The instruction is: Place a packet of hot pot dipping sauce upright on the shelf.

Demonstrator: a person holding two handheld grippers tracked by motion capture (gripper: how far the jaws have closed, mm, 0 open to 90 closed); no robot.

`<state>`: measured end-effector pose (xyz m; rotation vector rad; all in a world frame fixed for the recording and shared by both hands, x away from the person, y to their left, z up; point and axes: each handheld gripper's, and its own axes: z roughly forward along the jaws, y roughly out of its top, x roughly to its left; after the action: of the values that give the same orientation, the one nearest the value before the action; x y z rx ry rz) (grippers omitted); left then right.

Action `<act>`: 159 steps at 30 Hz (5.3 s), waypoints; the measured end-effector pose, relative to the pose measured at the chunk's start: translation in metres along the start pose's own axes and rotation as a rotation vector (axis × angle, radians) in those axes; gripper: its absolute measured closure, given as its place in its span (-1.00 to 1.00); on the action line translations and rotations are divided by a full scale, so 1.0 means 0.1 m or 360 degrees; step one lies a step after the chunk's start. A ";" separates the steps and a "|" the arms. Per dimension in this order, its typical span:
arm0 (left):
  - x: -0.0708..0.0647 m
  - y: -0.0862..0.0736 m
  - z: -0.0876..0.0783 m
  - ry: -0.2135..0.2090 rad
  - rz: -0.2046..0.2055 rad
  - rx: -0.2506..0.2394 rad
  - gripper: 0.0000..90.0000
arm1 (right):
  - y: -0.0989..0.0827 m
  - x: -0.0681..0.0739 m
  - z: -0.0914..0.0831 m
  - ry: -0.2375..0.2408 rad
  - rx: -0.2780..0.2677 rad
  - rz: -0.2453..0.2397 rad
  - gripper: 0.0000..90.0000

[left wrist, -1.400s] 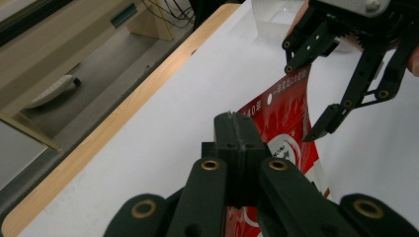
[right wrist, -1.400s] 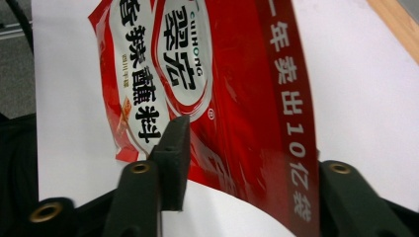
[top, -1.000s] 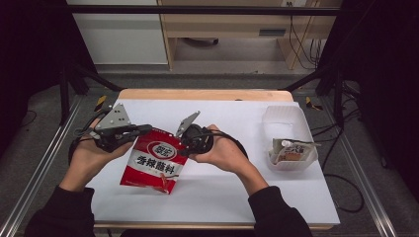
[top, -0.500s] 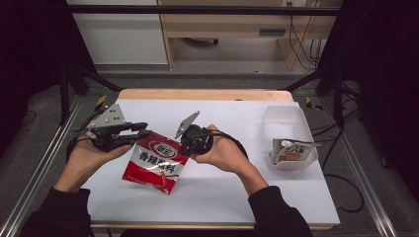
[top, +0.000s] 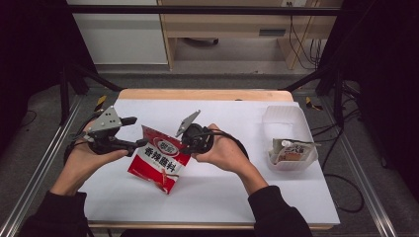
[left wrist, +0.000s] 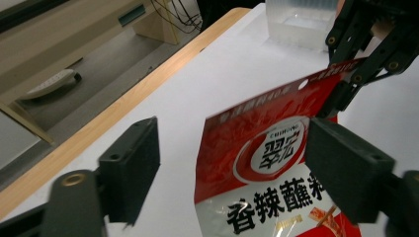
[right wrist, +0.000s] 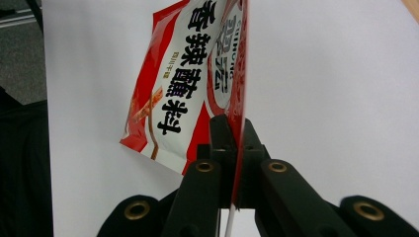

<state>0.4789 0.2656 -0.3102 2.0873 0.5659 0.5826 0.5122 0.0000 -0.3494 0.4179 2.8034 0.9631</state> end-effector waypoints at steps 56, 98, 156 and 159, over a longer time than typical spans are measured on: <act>-0.32 -1.11 0.29 0.0202 -0.0303 0.0065 -0.87 | -0.23 -0.56 -1.44 -0.0290 -0.0049 0.0119 1.00; -0.40 -1.25 0.45 0.0303 -0.0299 0.0153 -0.88 | -0.88 -1.07 -2.36 -0.0600 -0.0080 0.0411 1.00; -0.41 -1.26 0.48 0.0278 -0.0299 0.0170 -0.88 | -1.88 -1.61 -2.30 -0.0740 0.0074 0.0796 0.99; -0.41 -1.26 0.48 0.0275 -0.0299 0.0172 -0.88 | -1.88 -1.61 -2.27 -0.0728 0.0072 0.0802 0.99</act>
<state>0.4526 0.2770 -0.4486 2.0666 0.9000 0.6380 0.5735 -0.3233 -0.2803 1.2198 2.3416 0.7522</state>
